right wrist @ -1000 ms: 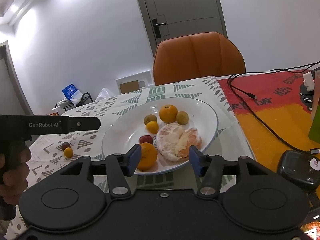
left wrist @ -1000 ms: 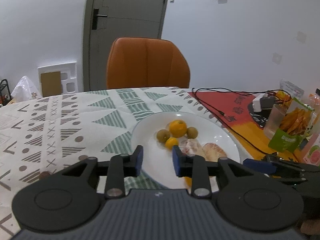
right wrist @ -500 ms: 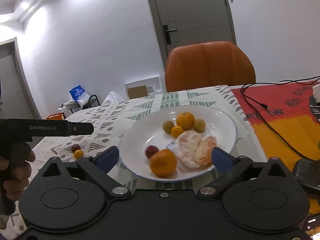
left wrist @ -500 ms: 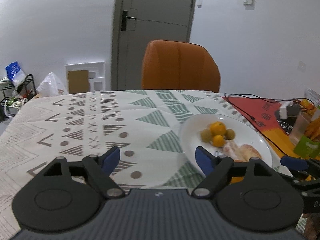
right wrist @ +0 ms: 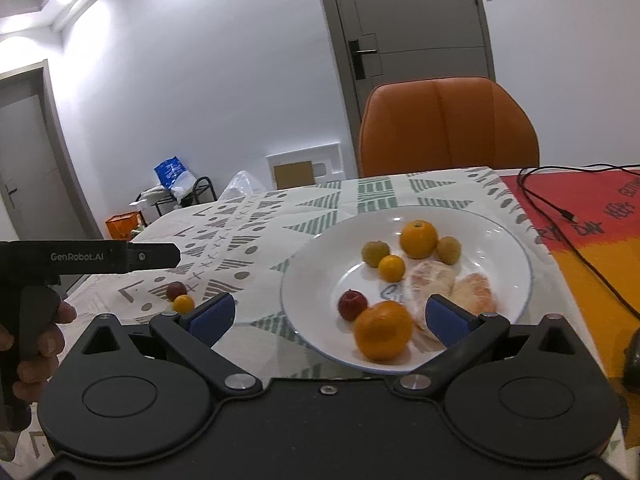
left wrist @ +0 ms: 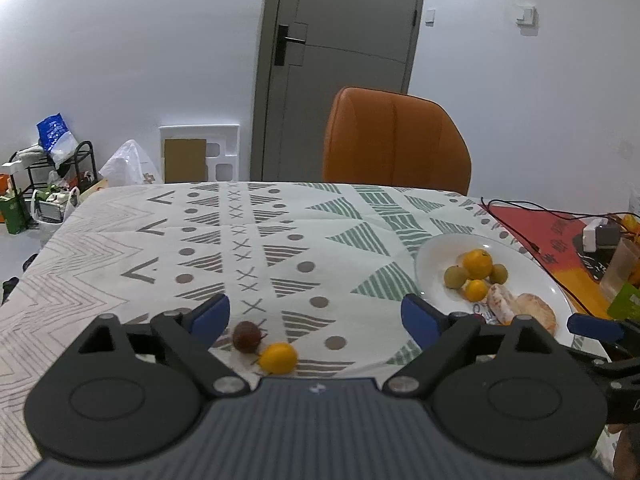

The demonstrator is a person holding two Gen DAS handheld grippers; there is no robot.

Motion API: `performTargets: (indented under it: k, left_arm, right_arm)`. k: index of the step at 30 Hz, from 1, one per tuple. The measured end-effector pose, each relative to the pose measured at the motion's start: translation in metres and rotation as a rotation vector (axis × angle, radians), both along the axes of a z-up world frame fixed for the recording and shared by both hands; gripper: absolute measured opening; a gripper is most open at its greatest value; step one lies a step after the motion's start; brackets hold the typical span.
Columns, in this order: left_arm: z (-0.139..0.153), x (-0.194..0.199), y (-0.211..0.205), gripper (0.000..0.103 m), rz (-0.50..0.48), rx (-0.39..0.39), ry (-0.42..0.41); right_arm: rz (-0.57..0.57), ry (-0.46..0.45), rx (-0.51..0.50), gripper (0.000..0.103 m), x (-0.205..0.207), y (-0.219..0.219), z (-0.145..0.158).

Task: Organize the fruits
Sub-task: 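Move both tools back to the last fruits on the table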

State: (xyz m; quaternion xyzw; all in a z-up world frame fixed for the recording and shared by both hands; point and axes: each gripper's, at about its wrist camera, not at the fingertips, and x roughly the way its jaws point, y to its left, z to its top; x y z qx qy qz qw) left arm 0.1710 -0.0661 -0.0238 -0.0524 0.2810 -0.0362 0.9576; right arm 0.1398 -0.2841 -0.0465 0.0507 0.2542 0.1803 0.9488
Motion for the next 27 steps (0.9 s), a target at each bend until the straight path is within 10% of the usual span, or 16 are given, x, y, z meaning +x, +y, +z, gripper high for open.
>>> performTargets:
  k: [27]
  left_arm:
    - [-0.009, -0.019, 0.083, 0.089, 0.096, -0.068, 0.010]
  right_arm:
    - [0.181, 0.026, -0.042, 0.091, 0.019, 0.088, 0.000]
